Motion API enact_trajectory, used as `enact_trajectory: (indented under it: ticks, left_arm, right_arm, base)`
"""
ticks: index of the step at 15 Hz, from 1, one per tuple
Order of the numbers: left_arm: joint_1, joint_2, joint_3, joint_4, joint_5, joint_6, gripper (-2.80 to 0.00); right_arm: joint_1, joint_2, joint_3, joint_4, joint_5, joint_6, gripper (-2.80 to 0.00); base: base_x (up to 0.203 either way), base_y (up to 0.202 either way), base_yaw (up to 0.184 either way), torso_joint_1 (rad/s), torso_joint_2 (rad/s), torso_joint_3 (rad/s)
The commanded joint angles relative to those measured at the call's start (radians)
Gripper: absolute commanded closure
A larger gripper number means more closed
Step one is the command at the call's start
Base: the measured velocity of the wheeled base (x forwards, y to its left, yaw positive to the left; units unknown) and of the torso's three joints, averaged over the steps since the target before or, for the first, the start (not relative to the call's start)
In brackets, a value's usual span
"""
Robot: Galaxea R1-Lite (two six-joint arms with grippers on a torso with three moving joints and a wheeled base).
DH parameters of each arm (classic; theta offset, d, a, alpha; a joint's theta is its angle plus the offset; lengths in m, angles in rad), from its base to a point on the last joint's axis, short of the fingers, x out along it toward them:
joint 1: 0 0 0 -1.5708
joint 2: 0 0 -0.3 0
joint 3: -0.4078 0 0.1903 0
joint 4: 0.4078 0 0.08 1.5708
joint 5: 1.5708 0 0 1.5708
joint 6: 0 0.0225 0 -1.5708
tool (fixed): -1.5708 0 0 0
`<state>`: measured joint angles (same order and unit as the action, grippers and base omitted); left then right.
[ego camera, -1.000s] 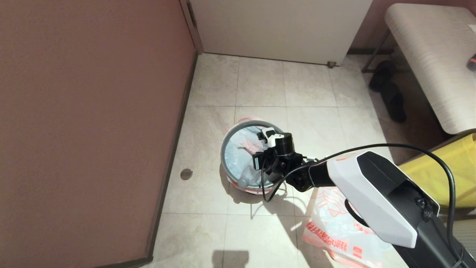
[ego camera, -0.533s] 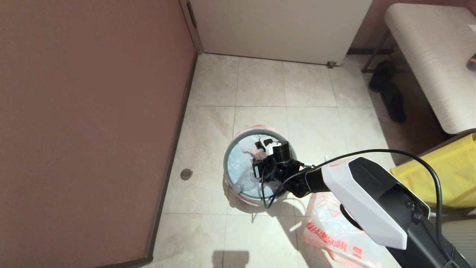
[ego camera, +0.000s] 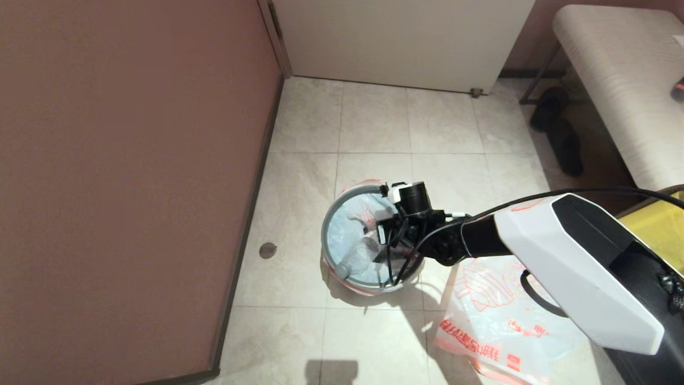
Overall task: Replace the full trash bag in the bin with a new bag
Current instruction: Place the trash can ring on the floor
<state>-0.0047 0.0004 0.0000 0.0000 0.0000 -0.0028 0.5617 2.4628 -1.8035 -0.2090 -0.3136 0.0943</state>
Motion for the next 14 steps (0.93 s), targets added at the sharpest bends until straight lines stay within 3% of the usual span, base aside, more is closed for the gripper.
enact_trajectory:
  ticks: [1, 6, 10, 11, 14]
  left_arm:
    - [0.000, 0.000, 0.000, 0.000, 0.000, 0.000, 0.00]
    - [0.000, 0.000, 0.000, 0.000, 0.000, 0.000, 0.00]
    - [0.000, 0.000, 0.000, 0.000, 0.000, 0.000, 0.00]
    - [0.000, 0.000, 0.000, 0.000, 0.000, 0.000, 0.00]
    - [0.000, 0.000, 0.000, 0.000, 0.000, 0.000, 0.00]
  right_arm:
    - [-0.009, -0.071, 0.073, 0.010, -0.098, 0.000, 0.00]
    - [-0.023, -0.243, 0.257, 0.057, -0.178, 0.009, 0.00]
    - [-0.029, -0.324, 0.361, 0.141, -0.186, 0.063, 0.00]
    - [-0.031, -0.320, 0.366, 0.140, -0.184, 0.065, -2.80]
    - [-0.031, -0.279, 0.360, 0.115, -0.178, 0.064, -2.80]
  base:
    - [0.000, 0.000, 0.000, 0.000, 0.00, 0.000]
    - [0.000, 0.000, 0.000, 0.000, 0.00, 0.000]
    - [0.000, 0.000, 0.000, 0.000, 0.00, 0.000]
    - [0.000, 0.000, 0.000, 0.000, 0.00, 0.000]
    - [0.000, 0.000, 0.000, 0.000, 0.00, 0.000]
